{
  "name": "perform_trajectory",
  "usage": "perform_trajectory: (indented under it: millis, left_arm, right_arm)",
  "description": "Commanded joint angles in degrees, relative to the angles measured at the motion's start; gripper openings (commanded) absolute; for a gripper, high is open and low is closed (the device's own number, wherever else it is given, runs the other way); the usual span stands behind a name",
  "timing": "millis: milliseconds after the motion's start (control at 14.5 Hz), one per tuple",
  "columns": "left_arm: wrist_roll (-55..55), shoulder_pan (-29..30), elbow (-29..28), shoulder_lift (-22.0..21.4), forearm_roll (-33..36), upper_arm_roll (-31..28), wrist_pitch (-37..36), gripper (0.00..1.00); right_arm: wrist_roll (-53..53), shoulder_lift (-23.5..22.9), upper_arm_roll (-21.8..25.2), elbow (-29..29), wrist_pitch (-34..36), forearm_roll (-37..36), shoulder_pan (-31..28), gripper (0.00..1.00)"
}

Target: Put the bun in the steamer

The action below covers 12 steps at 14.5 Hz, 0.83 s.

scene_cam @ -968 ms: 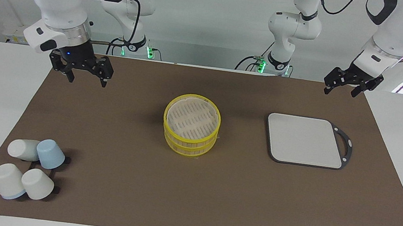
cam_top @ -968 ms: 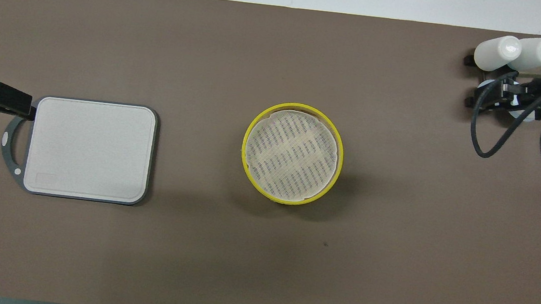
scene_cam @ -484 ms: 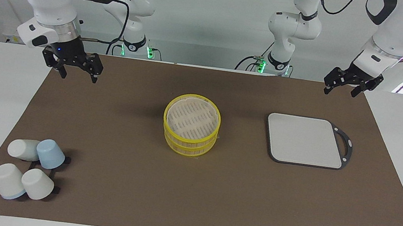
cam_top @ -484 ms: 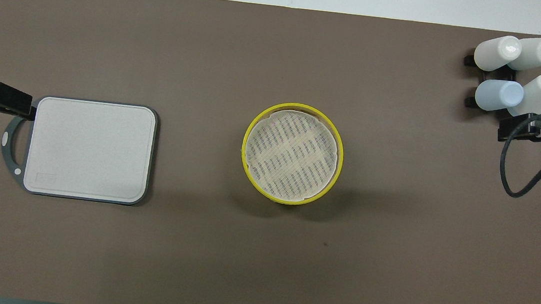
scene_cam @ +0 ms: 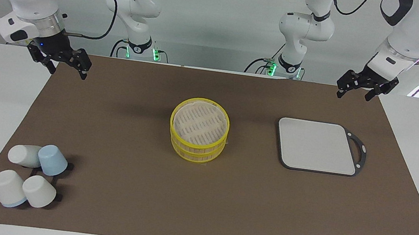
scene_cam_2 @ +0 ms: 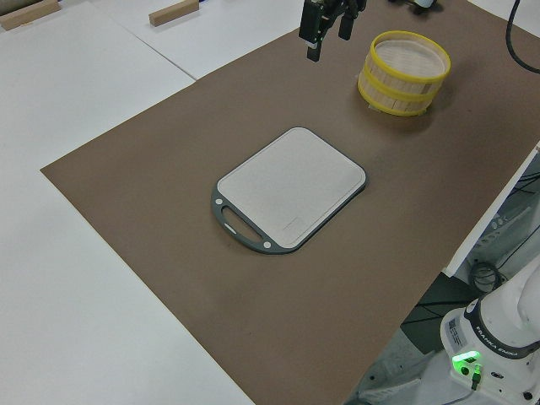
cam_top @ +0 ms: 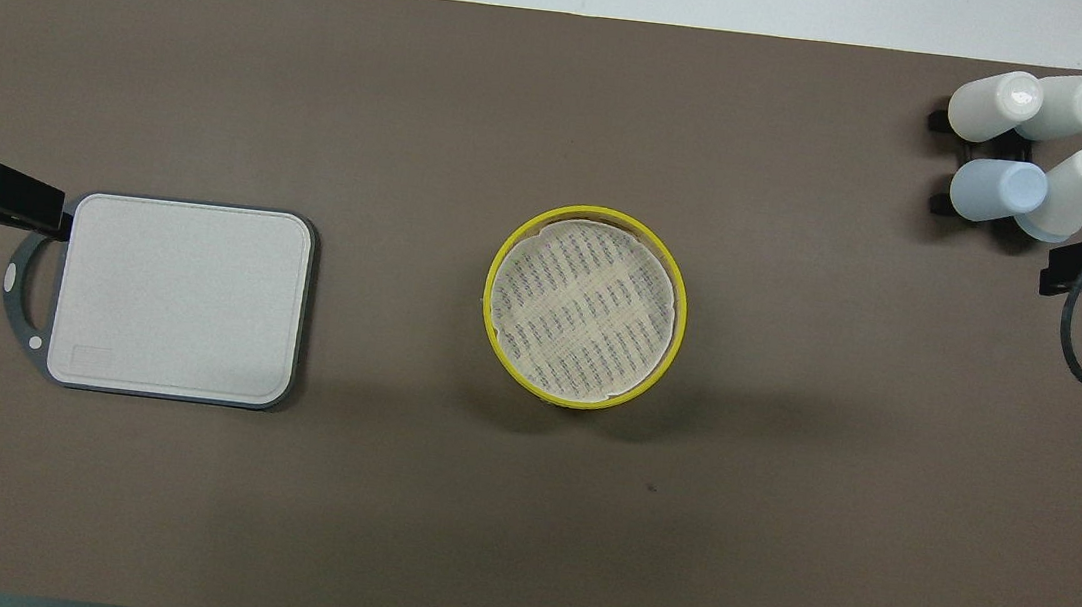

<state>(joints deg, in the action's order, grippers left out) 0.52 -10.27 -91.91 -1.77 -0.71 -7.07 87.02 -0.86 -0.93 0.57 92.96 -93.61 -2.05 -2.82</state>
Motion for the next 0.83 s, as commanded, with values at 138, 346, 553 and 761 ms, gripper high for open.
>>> perform_trajectory:
  millis: [138,346,553,761]
  left_arm:
    - [-0.6,-0.8,-1.2,-0.9,-0.6,-0.6,1.2,1.00]
    - [-0.5,-0.8,-1.2,-1.0,-0.6,-0.6,1.1,1.00]
    - [-0.5,-0.8,-1.2,-0.9,-0.6,-0.6,1.2,1.00]
    - [-0.5,-0.9,-1.2,-0.9,-0.6,-0.5,1.2,1.00]
  right_arm:
    - [1.3,0.2,-0.5,0.3,0.5,1.7,-0.9,1.00]
    - [5.0,0.3,-0.5,0.4,0.4,2.5,-0.2,1.00]
    - [5.4,0.3,-0.7,0.4,0.4,2.5,0.0,1.00]
    - [5.5,0.4,-0.7,0.4,1.0,2.4,0.1,1.00]
